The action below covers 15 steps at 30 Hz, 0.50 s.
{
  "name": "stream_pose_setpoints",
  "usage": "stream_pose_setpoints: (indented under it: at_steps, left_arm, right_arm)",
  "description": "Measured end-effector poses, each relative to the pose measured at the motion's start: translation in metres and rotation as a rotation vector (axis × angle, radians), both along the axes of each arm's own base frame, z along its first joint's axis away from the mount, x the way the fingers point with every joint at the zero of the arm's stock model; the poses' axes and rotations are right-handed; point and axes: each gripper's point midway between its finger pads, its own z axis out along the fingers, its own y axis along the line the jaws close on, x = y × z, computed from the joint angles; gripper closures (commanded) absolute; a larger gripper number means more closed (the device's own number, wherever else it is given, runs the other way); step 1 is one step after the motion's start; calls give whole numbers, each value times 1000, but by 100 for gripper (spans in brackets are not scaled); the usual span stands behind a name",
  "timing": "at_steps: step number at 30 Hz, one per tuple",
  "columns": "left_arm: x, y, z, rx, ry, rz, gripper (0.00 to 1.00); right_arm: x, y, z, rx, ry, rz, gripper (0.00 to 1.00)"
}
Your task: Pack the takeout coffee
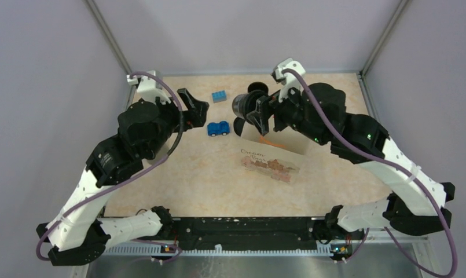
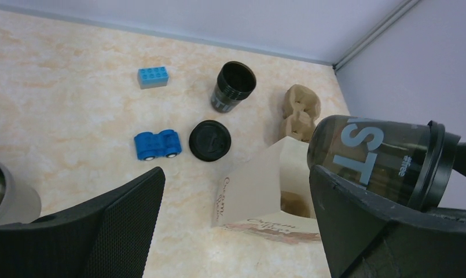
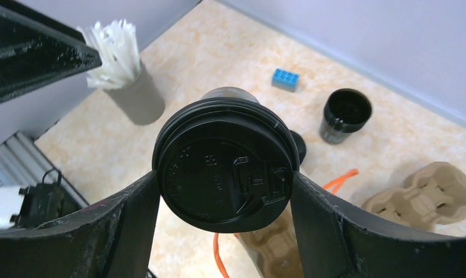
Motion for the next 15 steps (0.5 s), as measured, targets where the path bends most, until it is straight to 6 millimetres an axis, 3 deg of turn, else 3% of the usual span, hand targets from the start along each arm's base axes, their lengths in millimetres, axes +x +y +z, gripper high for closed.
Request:
stream_pose_setpoints:
  at_steps: [4,9,15]
  left_arm:
    - [5,-16,1,-2,-6,-50,1]
    - [14,-50,-18,28,50,-142,1]
    - [27,-100,-63,53,171,-266,1]
  right_arm:
    - [3,-19,15,28,-40,-68,33]
    - [-1,-37,13,-12,-16,-103,33]
    - [-22,-74,3,-53,34,-116,33]
